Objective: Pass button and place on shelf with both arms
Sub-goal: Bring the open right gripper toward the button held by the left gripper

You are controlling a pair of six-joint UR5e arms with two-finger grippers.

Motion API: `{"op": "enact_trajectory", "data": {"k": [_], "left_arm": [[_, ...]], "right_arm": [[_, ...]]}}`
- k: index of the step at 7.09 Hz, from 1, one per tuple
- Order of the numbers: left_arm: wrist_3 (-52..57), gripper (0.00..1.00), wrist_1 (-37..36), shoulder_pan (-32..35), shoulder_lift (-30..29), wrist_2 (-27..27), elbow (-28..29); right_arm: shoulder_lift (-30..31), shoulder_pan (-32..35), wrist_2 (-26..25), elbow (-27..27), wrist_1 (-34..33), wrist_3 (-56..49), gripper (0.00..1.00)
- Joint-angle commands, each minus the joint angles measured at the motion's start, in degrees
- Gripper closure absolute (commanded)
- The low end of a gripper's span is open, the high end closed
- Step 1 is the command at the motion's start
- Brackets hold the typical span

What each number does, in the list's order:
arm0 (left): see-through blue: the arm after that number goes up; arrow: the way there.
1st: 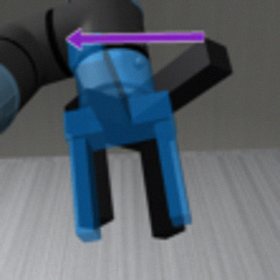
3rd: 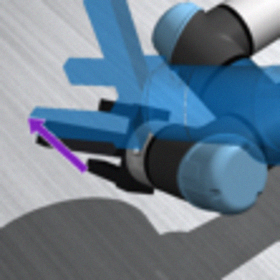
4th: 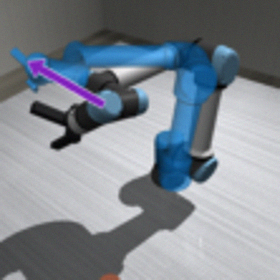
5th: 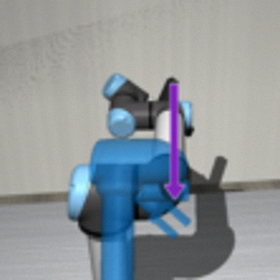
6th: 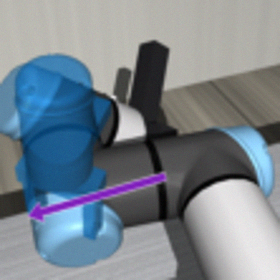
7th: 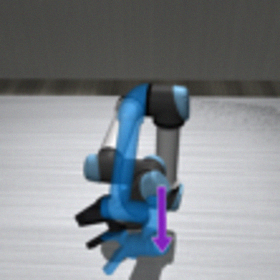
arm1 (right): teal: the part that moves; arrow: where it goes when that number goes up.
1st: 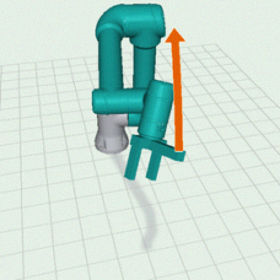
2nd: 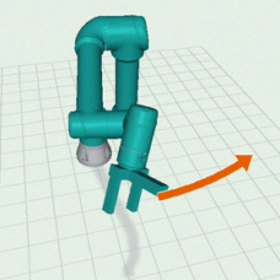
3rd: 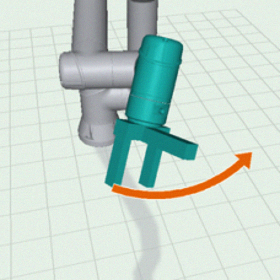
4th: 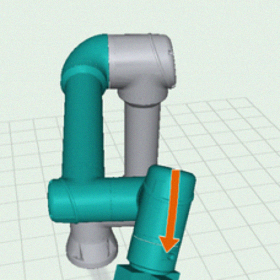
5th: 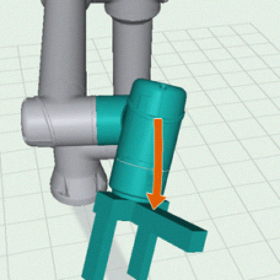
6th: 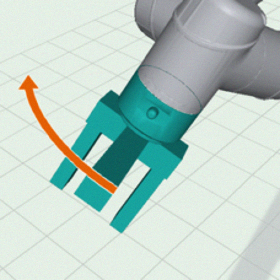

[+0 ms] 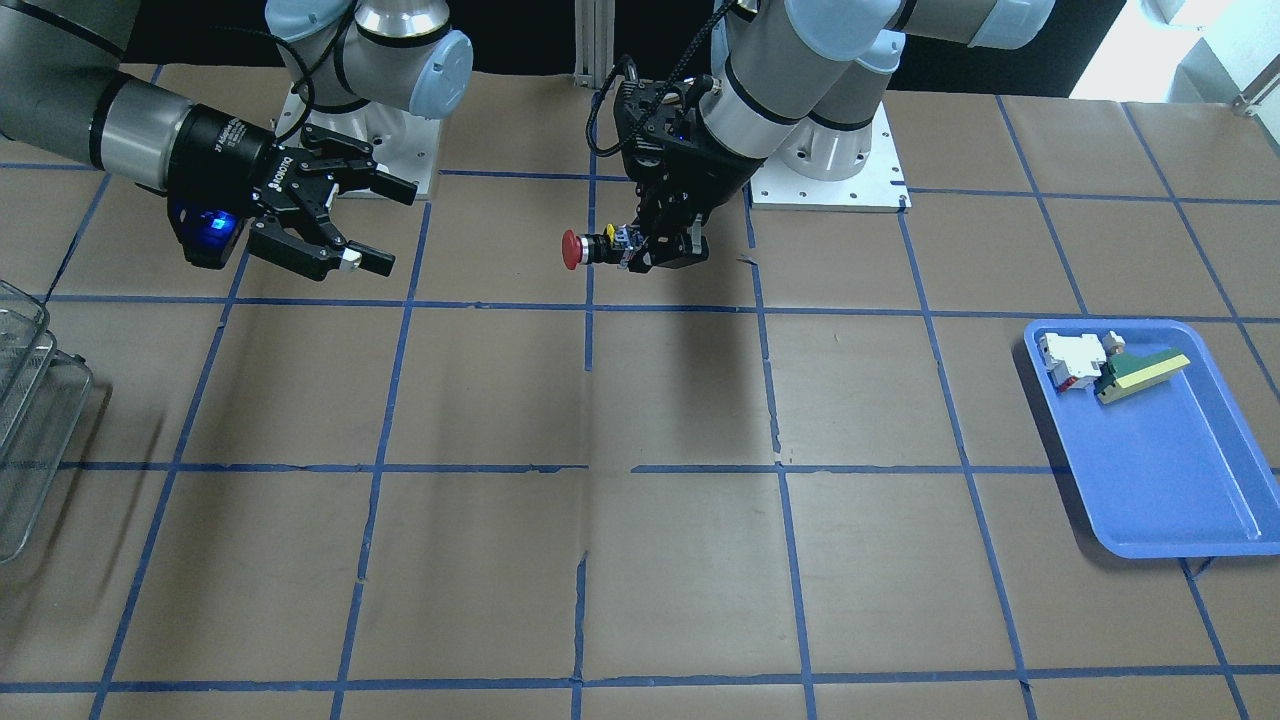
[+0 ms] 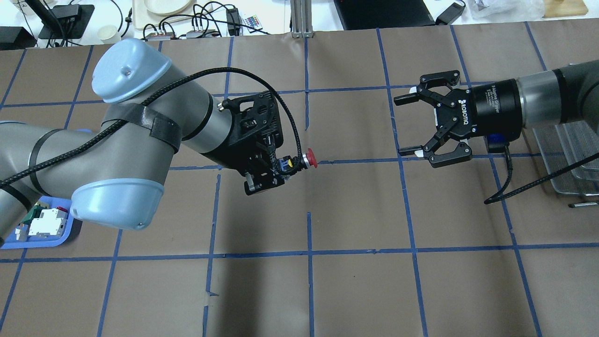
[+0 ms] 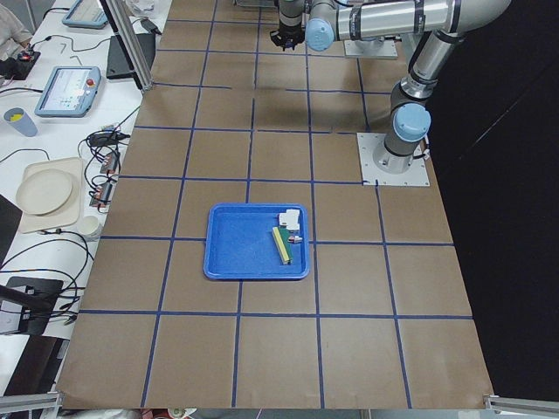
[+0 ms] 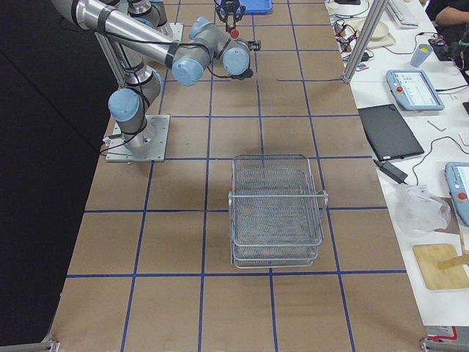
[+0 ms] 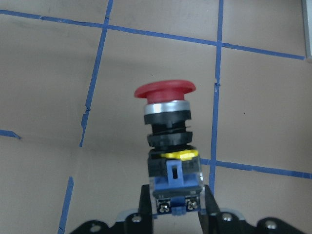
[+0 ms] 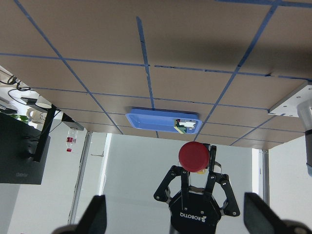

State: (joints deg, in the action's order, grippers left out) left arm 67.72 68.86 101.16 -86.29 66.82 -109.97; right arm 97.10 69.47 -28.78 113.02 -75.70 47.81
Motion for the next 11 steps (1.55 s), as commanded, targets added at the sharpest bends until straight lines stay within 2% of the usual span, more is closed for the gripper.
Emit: {"op": "enact_trajectory", "data": {"k": [1,2,4,5,8,11], "left_arm": [[-0.75,0.68,-0.74,1.15,-0.19,0.07,0.2],[-0.75,0.68,-0.65,1.41,-0.37,0.07,0.11],[-0.49,0.68,-0.83,1.5,-0.55,0.07,0.2],[-0.57,0.67,-0.74,1.85,-0.55,0.07,0.11],[-0.66,0.67,-0.92,3.08,-1.16,0.86,0.2],[-0.4,0.67,-2.24,3.08,-0.9,0.59,0.29]], "right_arm": [[0.46,4.27,2.06,1.77,0.29,-2.37,0.0],[0.28,4.62,5.84,1.95,0.12,-3.16,0.0],[-2.71,4.71,7.51,2.91,0.29,-4.57,0.0],[-3.32,4.97,9.88,4.23,0.64,-6.5,0.0],[-3.85,8.93,10.67,5.64,0.47,-7.03,0.0],[-4.11,9.63,10.32,5.64,0.82,-6.5,0.0]]}}
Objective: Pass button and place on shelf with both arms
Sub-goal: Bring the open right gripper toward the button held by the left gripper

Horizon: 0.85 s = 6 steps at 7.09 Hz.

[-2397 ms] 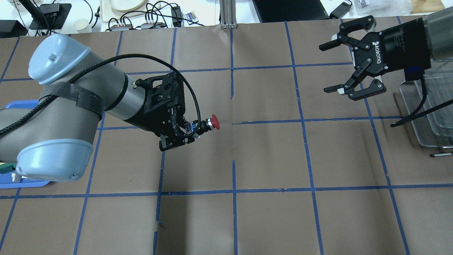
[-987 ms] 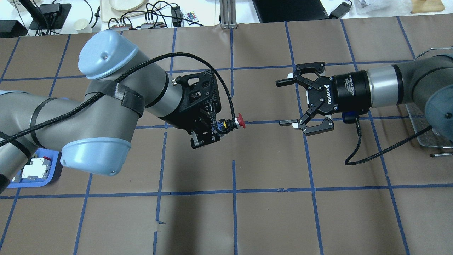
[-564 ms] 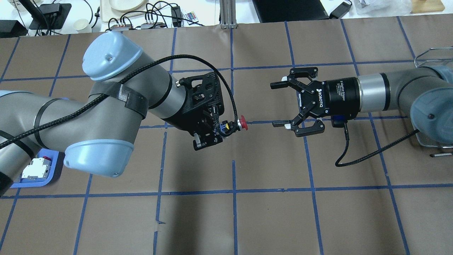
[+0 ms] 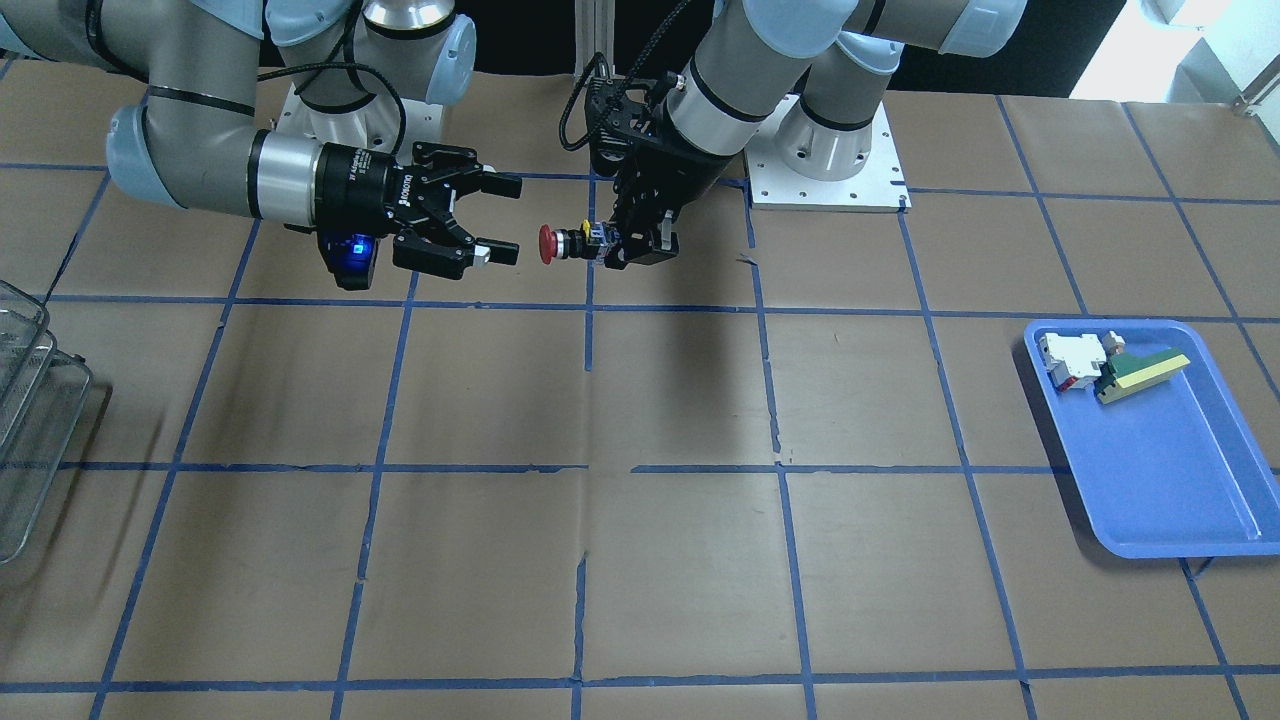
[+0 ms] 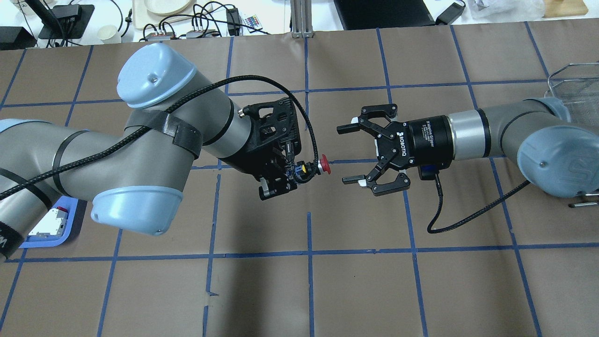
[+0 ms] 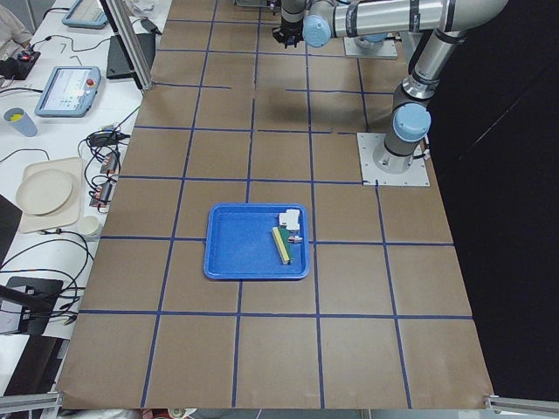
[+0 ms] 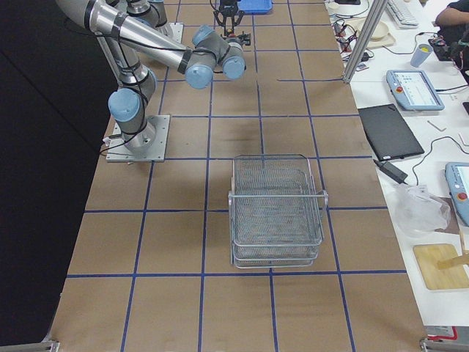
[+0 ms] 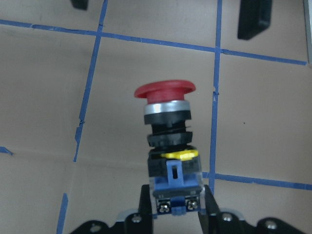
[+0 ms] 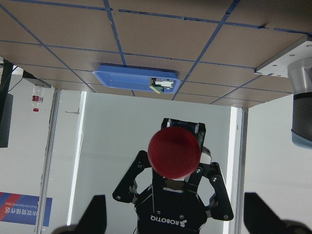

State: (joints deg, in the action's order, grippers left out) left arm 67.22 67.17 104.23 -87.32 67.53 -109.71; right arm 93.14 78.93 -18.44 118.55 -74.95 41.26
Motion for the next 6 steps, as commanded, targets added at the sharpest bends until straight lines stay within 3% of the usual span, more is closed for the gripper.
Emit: {"op": "enact_trajectory", "data": {"k": [1,6], "left_arm": [[0.19,0.67,-0.73,0.01,0.13,-0.29,0.02],[0.02,0.67,-0.64,-0.26,1.27,-0.82,0.11]], "right_arm": [[-0.41,0.17,-0.2,1.69,0.15,0.05,0.0],[-0.85,0.7,0.42,2.13,-1.17,2.86,0.0]]}}
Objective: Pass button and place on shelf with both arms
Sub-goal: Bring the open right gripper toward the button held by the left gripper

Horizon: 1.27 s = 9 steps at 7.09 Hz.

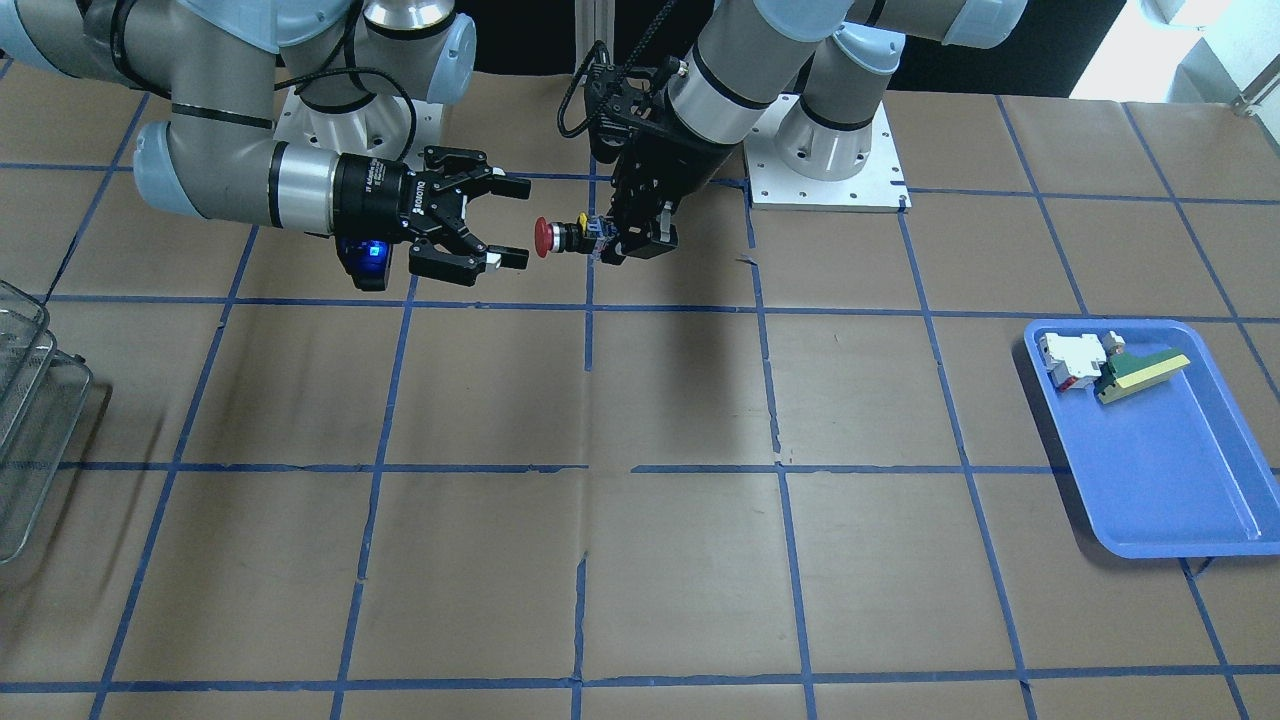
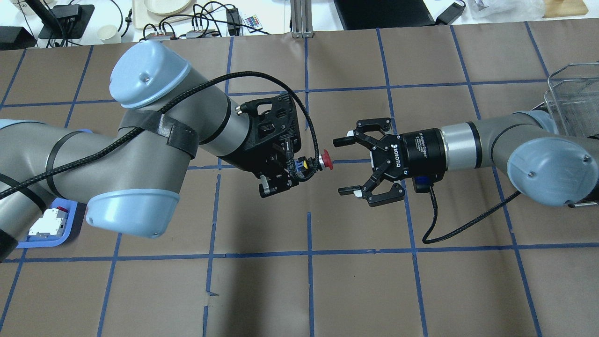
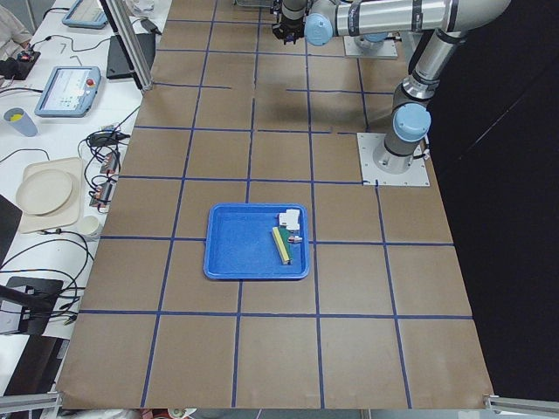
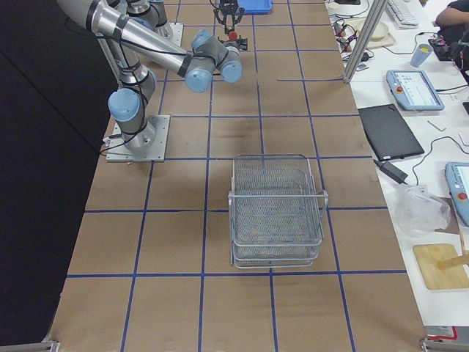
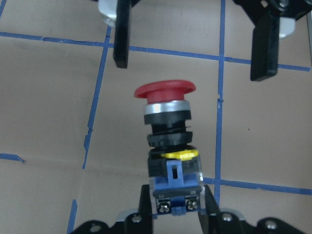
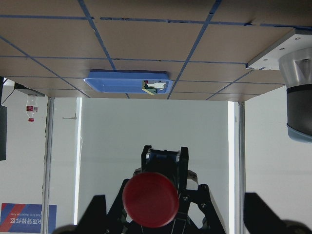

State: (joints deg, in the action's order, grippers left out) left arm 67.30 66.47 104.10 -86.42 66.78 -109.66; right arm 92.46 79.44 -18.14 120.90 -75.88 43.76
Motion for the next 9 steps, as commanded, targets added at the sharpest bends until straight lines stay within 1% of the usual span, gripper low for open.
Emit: {"op": "enact_trajectory", "data": {"k": [1,2,3,4,6,8,9], "left_arm": [[0.03,0.67,0.07,-0.21,0.72,-0.51,-0.38],[-0.06,0.67,0.07,0.05,0.55,-0.34,-0.47],[0.03,0.67,0.07,-0.12,0.63,-0.43,-0.29],[-0.06,0.67,0.07,-0.12,0.63,-0.51,-0.2],[-0.06,0.67,0.07,-0.12,0.63,-0.51,-0.2],[0.03,0.67,0.07,-0.12,0.63,-0.43,-0.12],[0.12,0.66,0.07,-0.12,0.46,-0.34,-0.2]], "right_arm": [[-0.26,0.36,0.12,-0.4,-2.43,1.06,0.0],[-0.26,0.63,0.21,-0.23,-5.42,4.31,0.0],[-0.26,1.77,0.04,0.3,-6.29,4.49,0.0],[-0.35,4.23,0.83,-0.23,-6.21,5.54,0.0],[-0.09,4.67,-0.23,-0.4,-6.03,7.13,0.0],[0.0,4.67,-0.23,-0.49,-6.21,8.27,0.01],[-0.09,4.58,-0.4,-0.58,-6.29,8.27,0.08]]}}
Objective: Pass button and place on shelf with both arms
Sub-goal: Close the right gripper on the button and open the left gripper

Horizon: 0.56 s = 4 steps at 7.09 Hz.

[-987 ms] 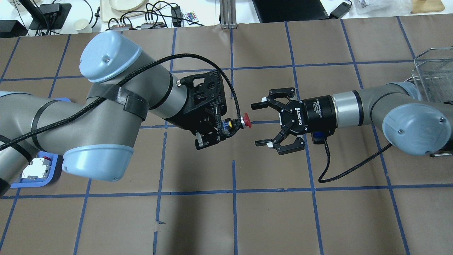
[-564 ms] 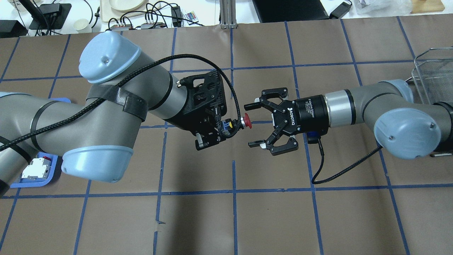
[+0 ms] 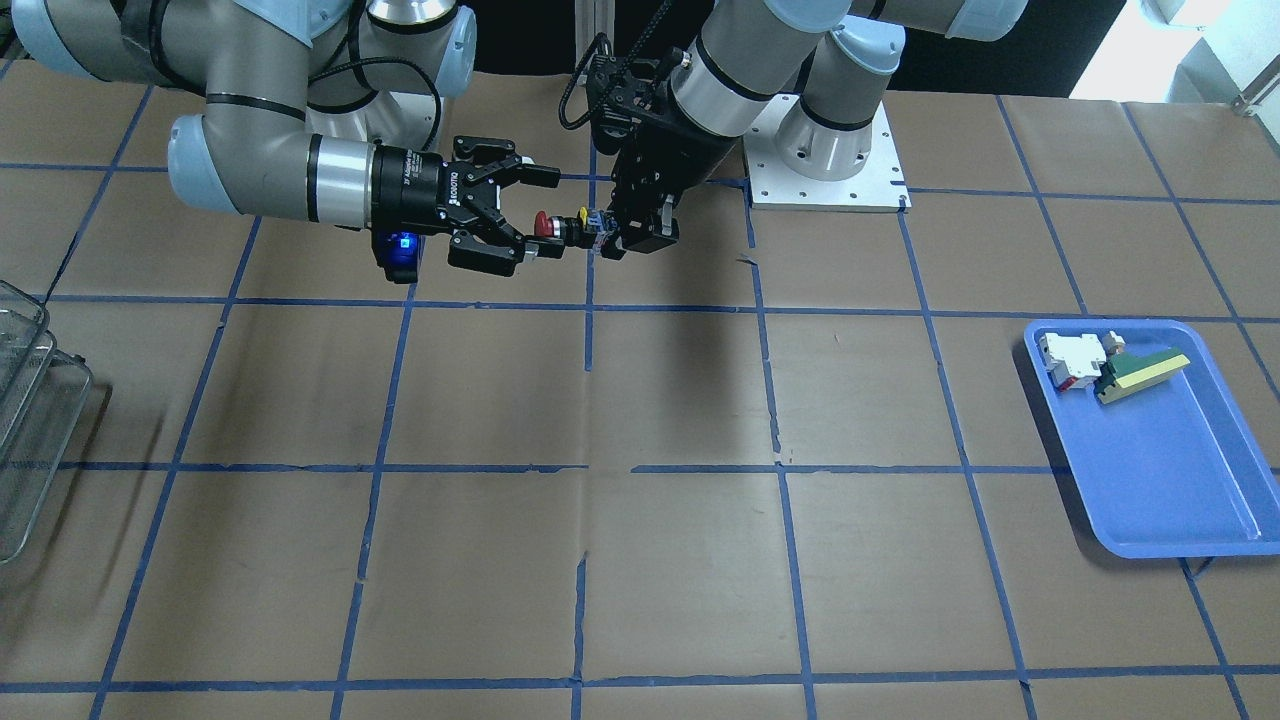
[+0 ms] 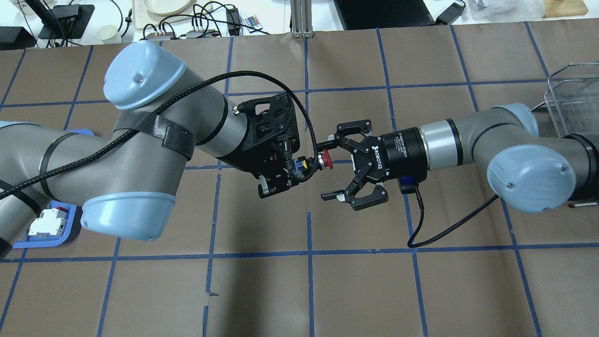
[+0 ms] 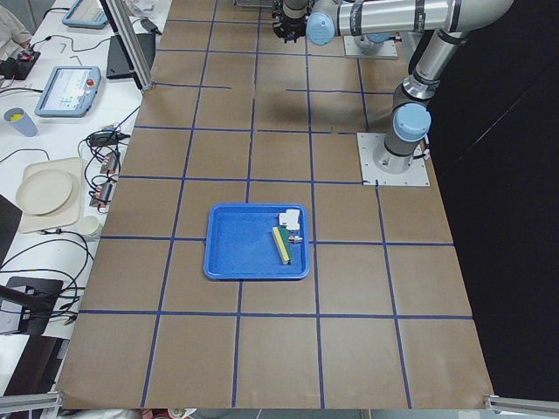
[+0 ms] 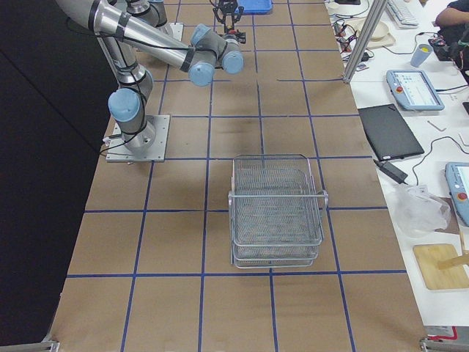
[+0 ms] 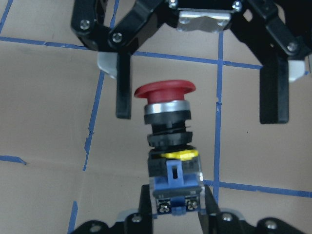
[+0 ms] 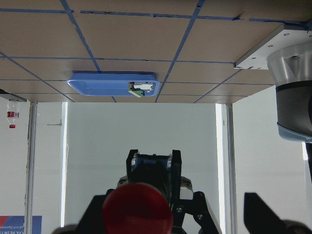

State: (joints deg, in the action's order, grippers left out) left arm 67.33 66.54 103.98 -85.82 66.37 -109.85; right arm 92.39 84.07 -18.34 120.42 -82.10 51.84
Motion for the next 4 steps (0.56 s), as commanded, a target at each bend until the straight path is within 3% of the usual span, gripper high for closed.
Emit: {"op": "enact_trajectory", "data": {"k": [1,2,4], "left_arm": [[0.08,0.66,0.0,0.0,-0.05,0.08,-0.28],[0.08,0.66,0.0,0.0,-0.05,0.08,0.07],[-0.01,0.65,0.0,0.0,0.04,-0.01,0.07]], "right_arm": [[-0.02,-0.05,-0.2,-0.1,-0.16,0.19,0.14],[-0.02,-0.13,-0.2,-0.1,-0.25,0.19,0.25],[-0.02,-0.31,-0.2,-0.1,-0.08,0.28,0.61]]}}
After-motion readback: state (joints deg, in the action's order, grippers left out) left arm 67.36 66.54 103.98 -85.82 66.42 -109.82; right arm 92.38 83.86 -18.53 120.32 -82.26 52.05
